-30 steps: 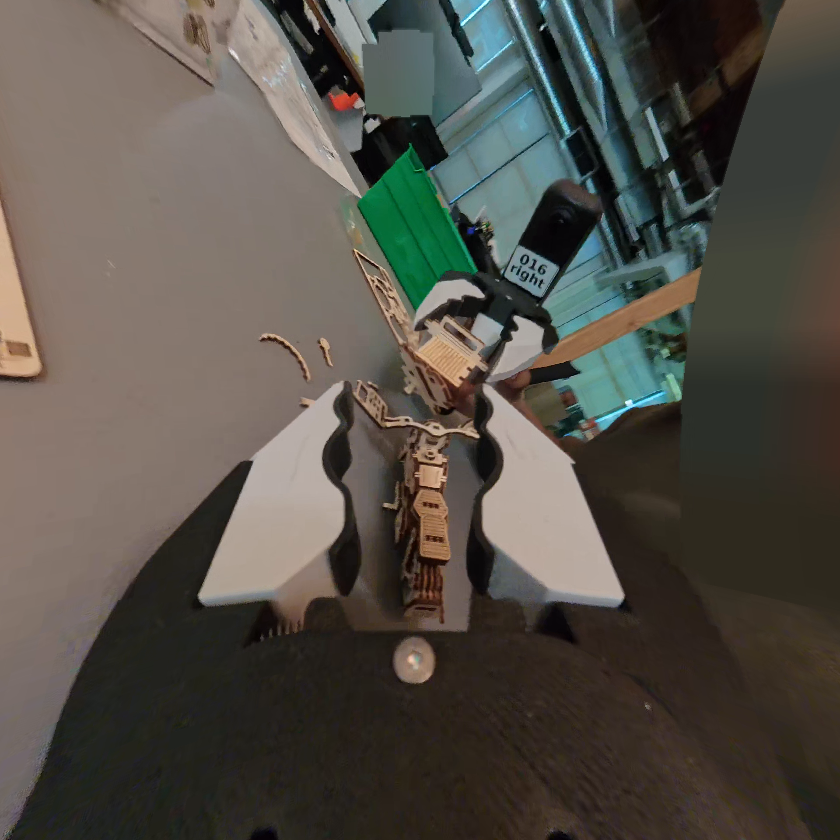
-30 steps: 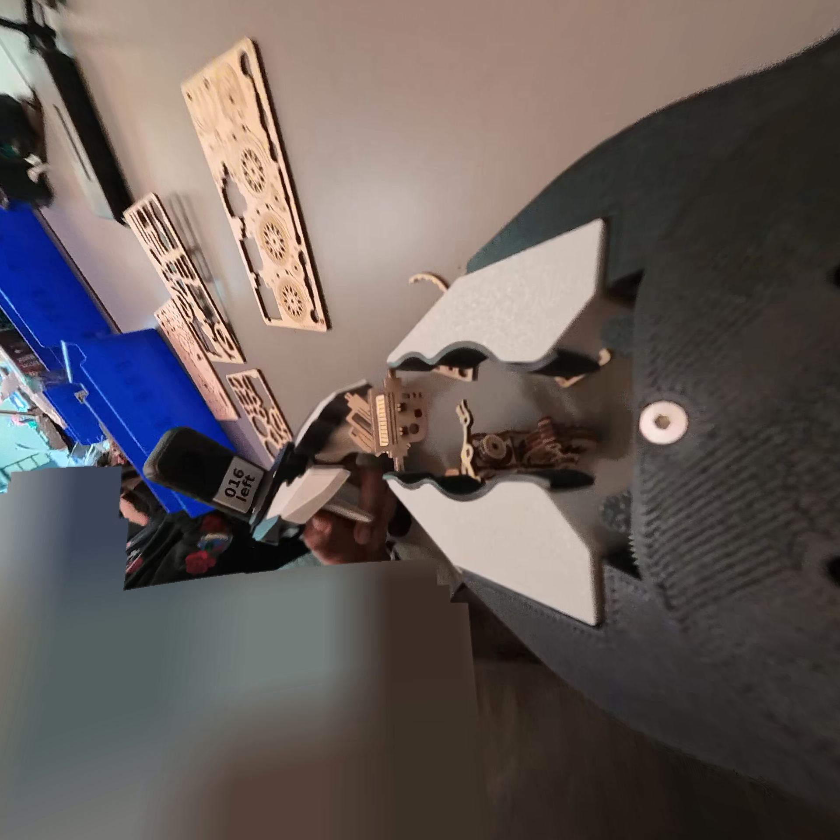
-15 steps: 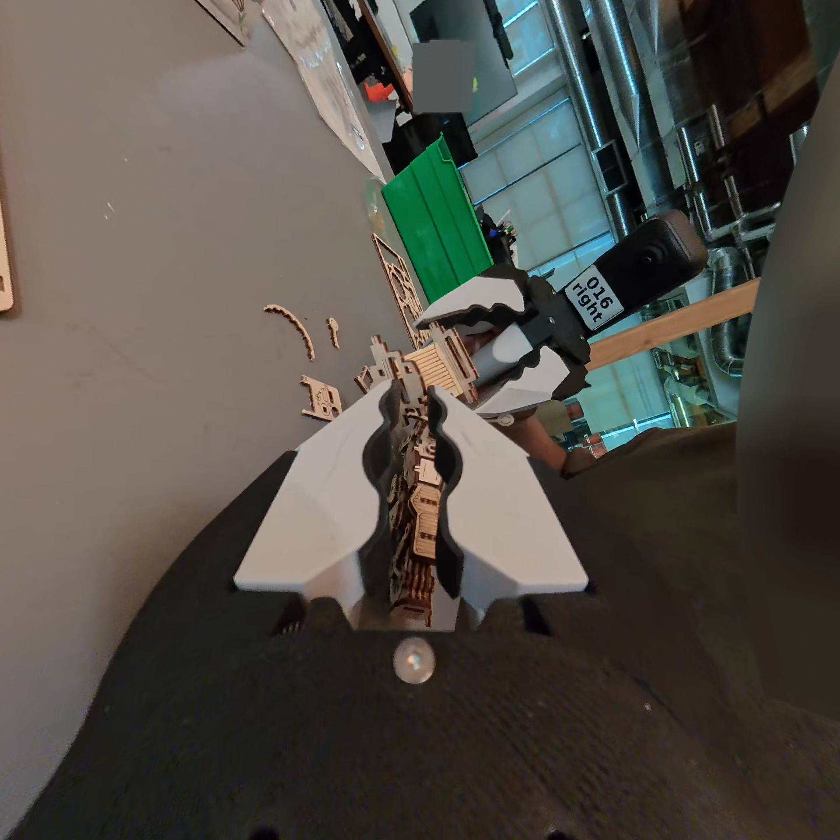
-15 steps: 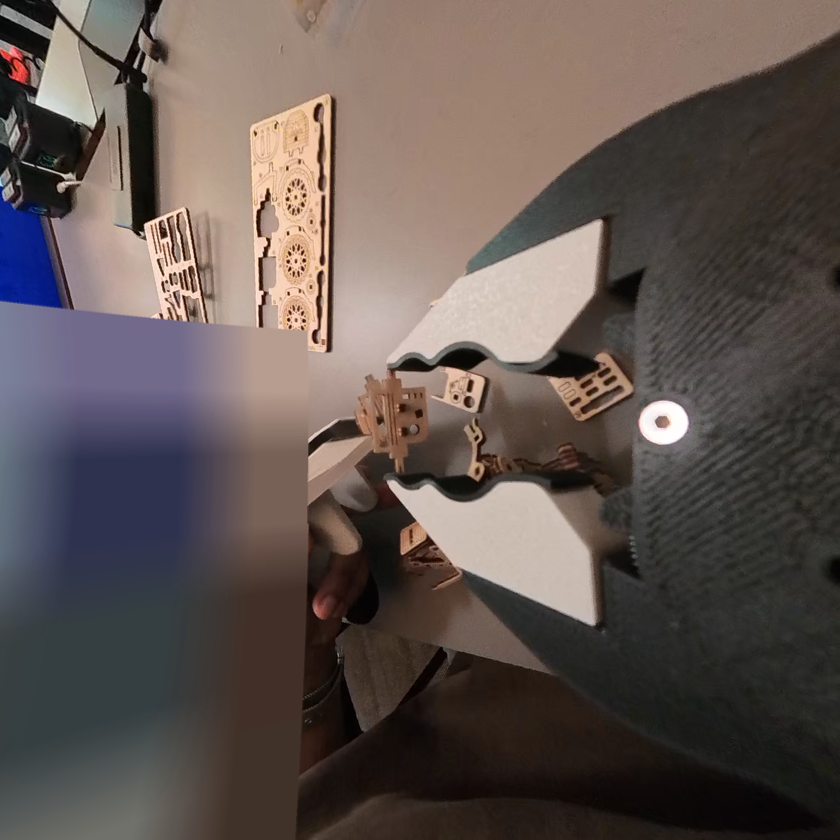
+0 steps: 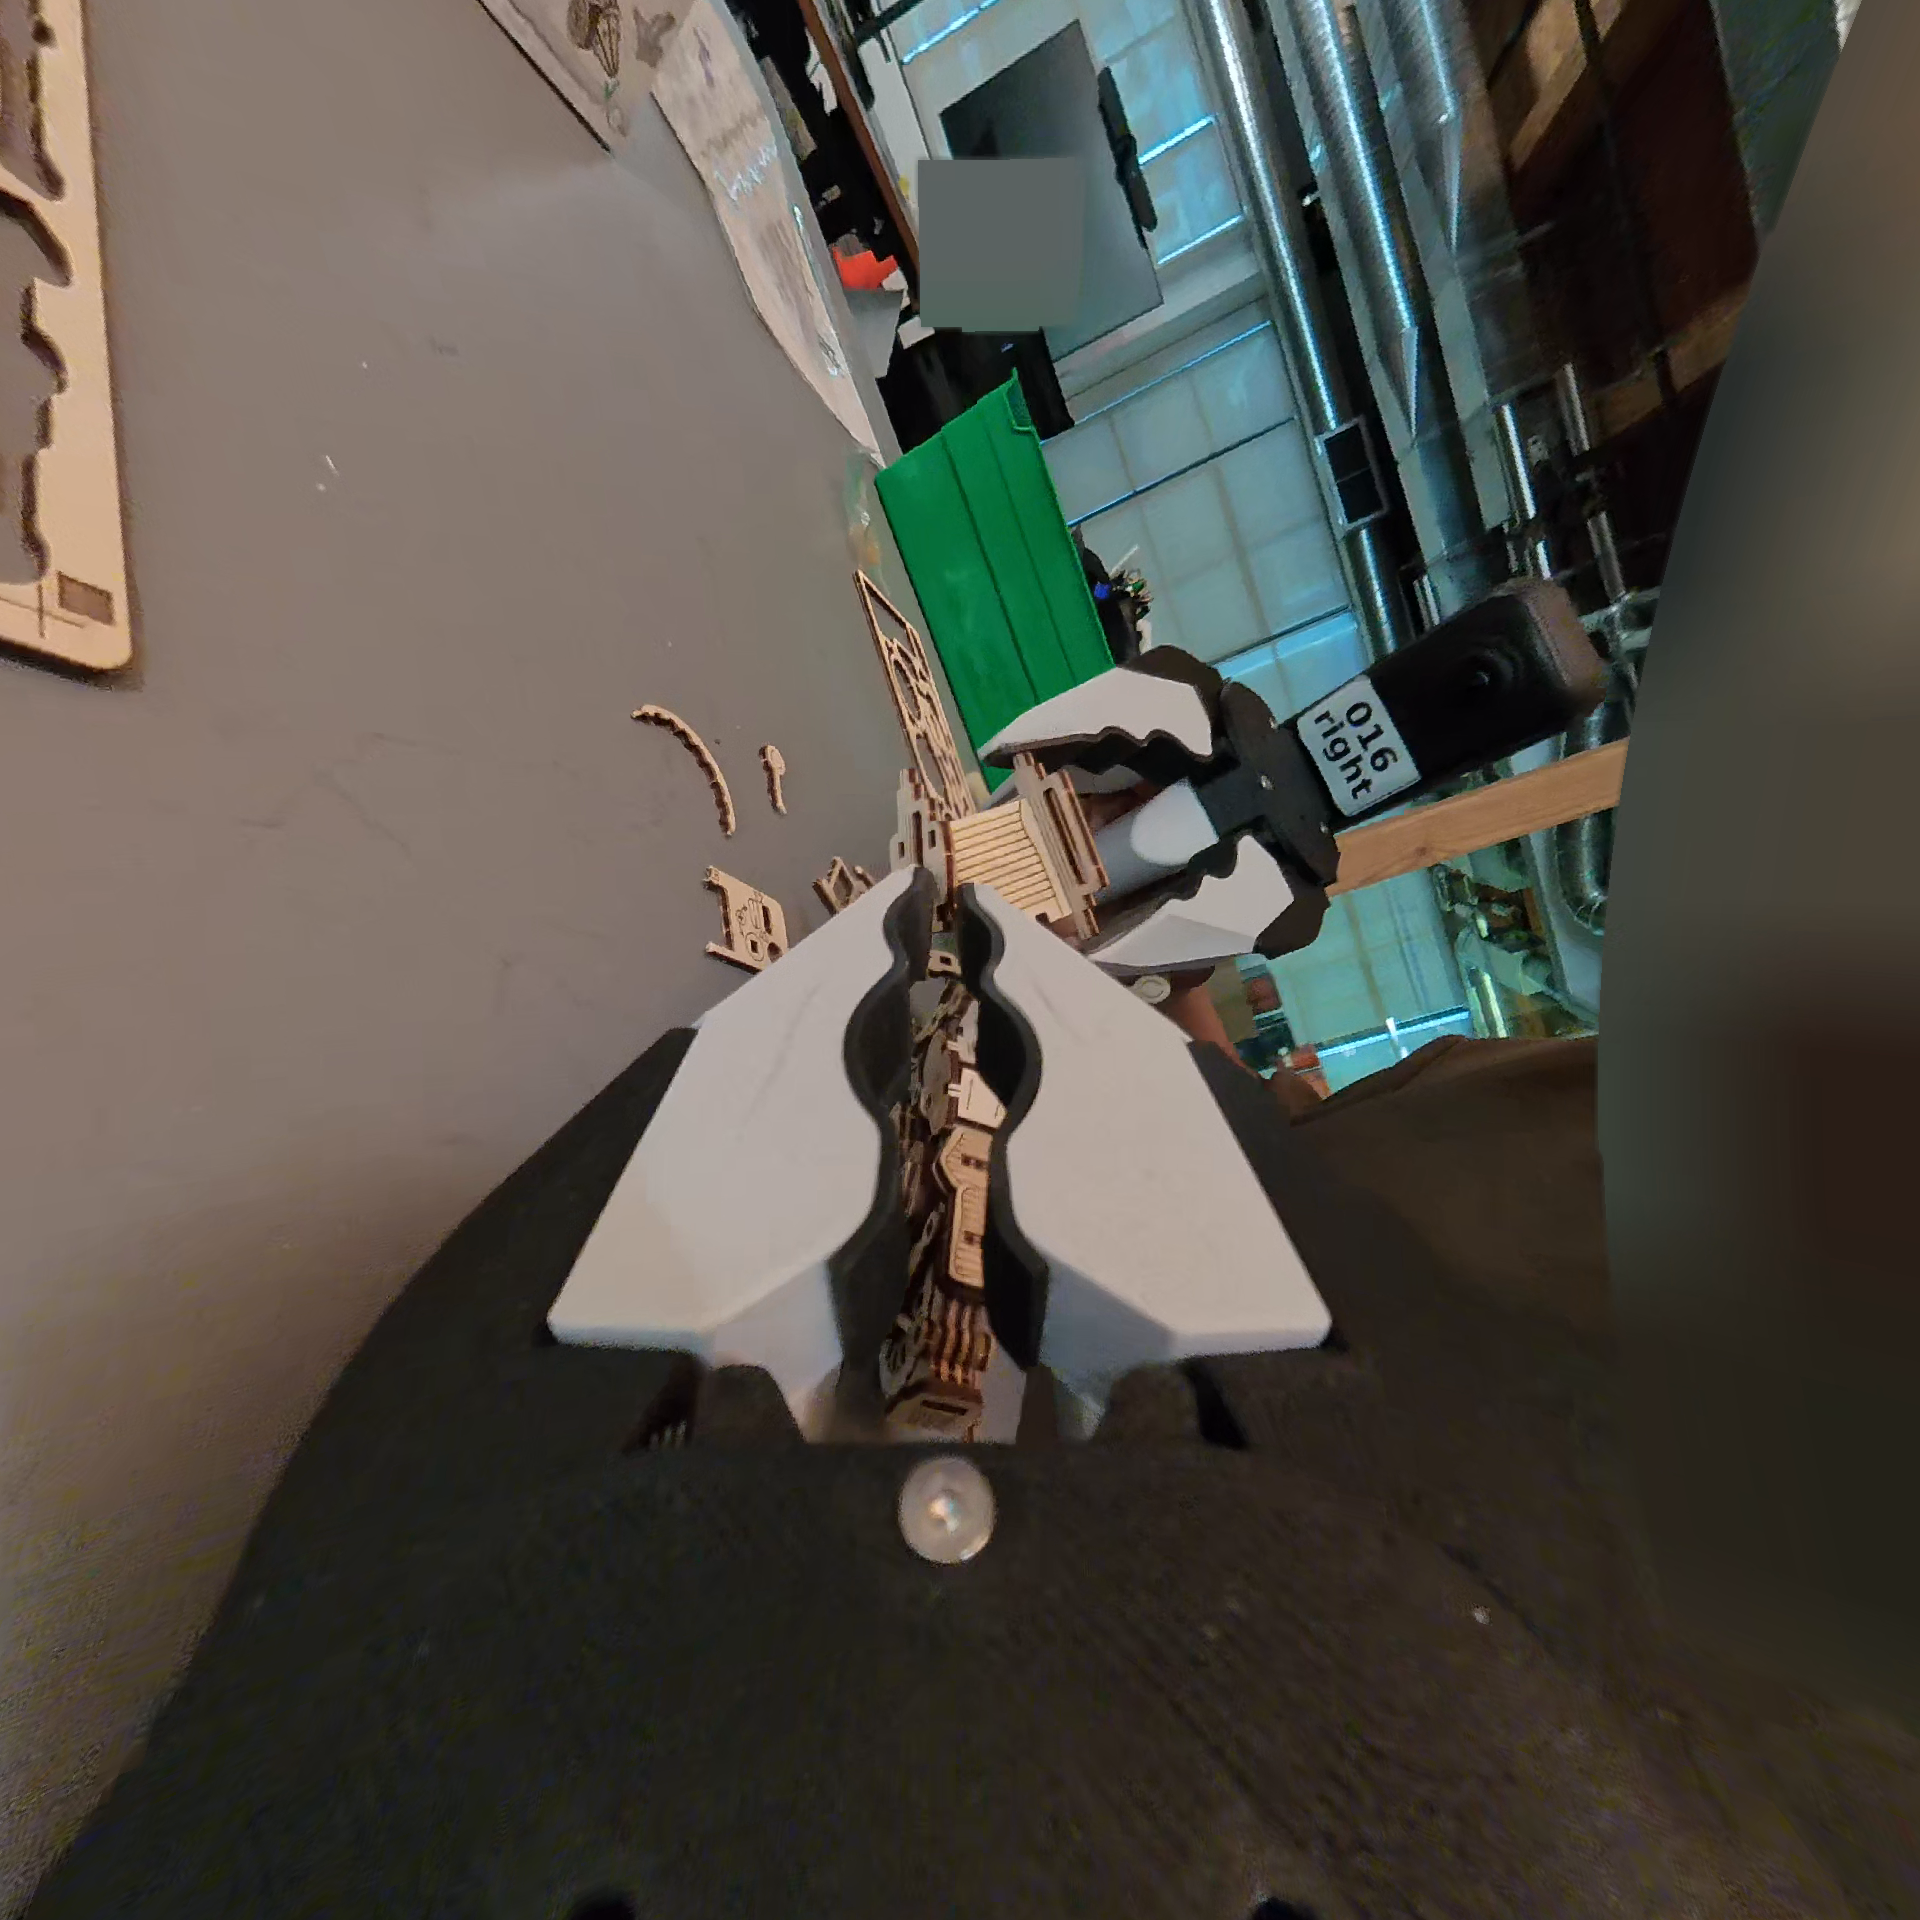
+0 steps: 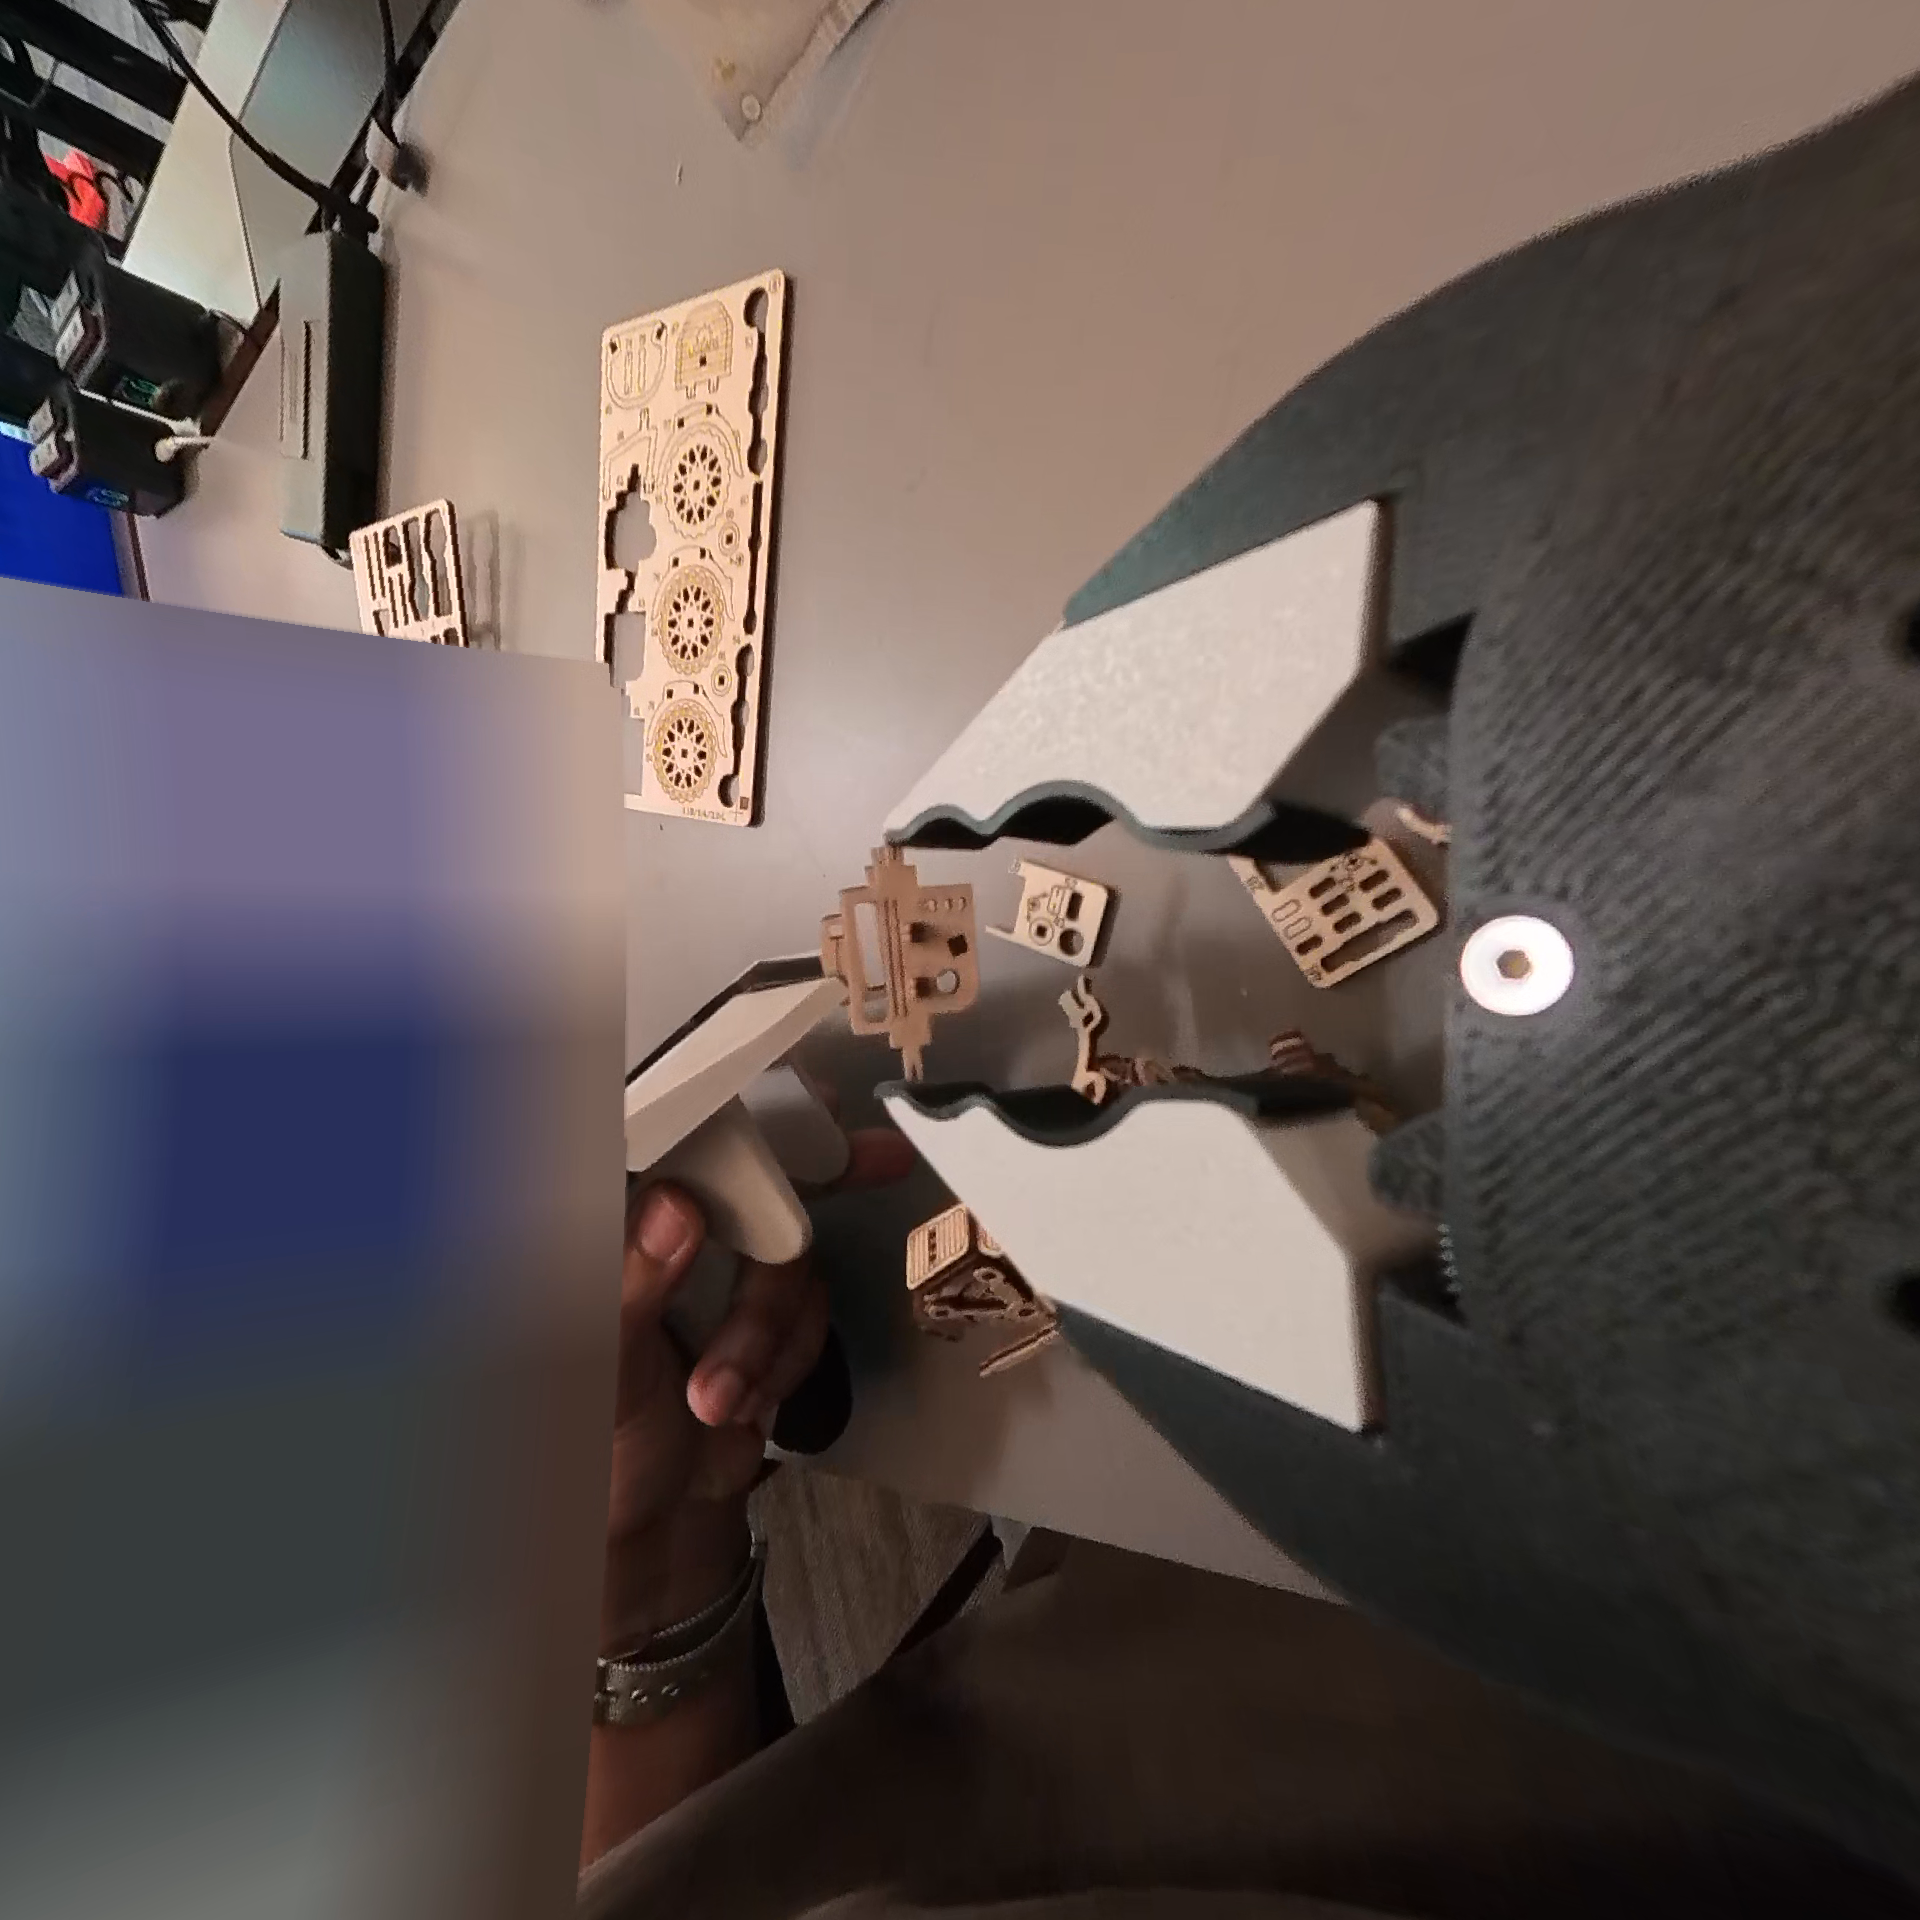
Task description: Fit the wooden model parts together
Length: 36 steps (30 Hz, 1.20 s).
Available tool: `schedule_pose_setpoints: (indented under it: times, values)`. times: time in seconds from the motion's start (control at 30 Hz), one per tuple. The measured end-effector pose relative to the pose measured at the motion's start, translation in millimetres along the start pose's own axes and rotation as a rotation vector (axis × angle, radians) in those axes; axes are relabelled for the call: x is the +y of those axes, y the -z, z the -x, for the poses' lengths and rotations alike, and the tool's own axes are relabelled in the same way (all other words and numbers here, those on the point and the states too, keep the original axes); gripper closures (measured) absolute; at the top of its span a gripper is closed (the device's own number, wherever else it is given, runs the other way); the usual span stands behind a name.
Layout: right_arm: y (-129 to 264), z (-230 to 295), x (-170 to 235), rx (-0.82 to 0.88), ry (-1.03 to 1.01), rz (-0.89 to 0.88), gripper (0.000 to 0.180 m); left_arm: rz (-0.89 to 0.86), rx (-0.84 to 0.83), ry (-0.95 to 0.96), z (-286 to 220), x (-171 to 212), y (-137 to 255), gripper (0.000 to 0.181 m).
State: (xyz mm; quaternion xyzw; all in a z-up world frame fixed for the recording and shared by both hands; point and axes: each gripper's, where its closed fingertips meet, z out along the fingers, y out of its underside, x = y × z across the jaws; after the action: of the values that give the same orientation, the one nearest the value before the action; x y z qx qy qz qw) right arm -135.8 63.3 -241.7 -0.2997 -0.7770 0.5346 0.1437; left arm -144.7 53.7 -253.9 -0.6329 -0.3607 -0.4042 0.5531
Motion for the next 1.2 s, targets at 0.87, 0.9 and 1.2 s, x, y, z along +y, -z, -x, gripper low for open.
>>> schedule_pose_setpoints:
  times: [0.87, 0.9, 1.2]
  values:
    - [2.2, -7.5, -8.7, 0.043, 0.012, -0.025, 0.135, -0.027, 0.101, 0.044, -11.3, -6.2, 3.3, 0.152]
    - [3.5, -8.5, -10.7, 0.039, -0.004, -0.041, 0.135, -0.026, 0.106, 0.038, -12.4, -6.2, 3.3, 0.150]
    - [18.2, -13.3, -29.5, -0.096, -0.270, -0.224, 0.136, -0.004, 0.105, -0.112, -21.7, -5.6, 2.8, 0.135]
